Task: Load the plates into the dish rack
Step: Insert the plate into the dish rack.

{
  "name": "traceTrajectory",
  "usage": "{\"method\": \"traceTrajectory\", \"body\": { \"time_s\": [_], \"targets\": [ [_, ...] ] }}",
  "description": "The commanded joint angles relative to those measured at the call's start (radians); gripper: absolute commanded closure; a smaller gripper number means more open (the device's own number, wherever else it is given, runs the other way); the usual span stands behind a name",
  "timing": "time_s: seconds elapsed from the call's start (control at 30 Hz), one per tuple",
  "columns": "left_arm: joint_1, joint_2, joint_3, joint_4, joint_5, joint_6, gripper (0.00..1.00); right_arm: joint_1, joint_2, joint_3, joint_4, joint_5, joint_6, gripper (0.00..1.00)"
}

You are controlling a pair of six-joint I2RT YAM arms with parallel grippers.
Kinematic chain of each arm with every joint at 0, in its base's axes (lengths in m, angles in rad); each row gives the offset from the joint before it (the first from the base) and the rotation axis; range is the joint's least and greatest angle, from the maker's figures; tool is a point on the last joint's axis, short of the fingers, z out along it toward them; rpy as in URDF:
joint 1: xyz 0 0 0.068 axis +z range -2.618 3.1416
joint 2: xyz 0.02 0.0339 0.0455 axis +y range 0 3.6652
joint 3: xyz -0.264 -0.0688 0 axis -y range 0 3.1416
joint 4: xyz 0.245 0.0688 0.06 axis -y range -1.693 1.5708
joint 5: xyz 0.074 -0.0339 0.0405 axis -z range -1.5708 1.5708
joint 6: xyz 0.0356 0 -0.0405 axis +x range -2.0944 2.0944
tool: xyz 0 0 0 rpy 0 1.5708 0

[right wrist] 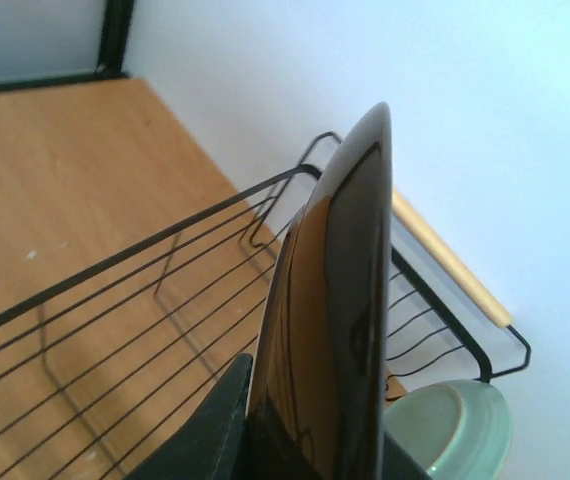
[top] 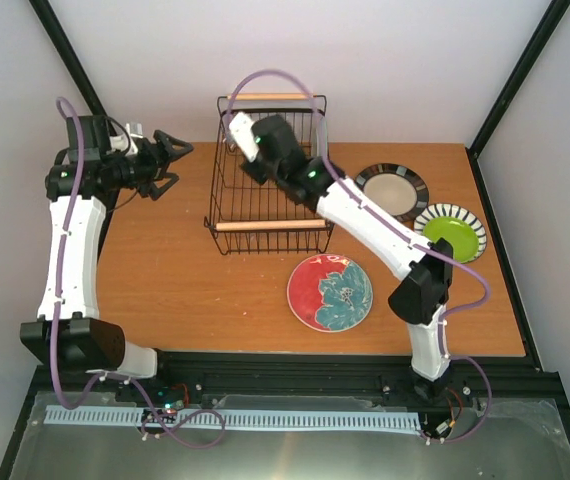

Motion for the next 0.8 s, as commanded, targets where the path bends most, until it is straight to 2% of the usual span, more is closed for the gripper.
{"method": "traceTrajectory", "body": {
  "time_s": [0.0, 0.33, 0.63, 0.77],
  "targets": [
    [0.008, -0.033, -0.05, 0.062, -0.085, 0.074, 0.07, -0.109, 0.04, 0.159, -0.041, -0.135, 0.19, 0.97],
    [-0.026, -0.007, -0.15, 0.182, -0.197, 0.25, 0.11, -0.305, 0.19, 0.398, -0.113, -0.403, 0.467, 0.97],
    [-0.034, 0.008, -0.246, 0.267, -0.234, 0.317, 0.1, -0.436, 0.262, 0.42, -0.057, -0.571, 0.64, 0.97],
    [-0.036, 0.043, -0.24, 0.297, -0.259, 0.328, 0.09, -0.455, 0.285, 0.417, -0.027, -0.589, 0.697, 0.97]
  ]
}}
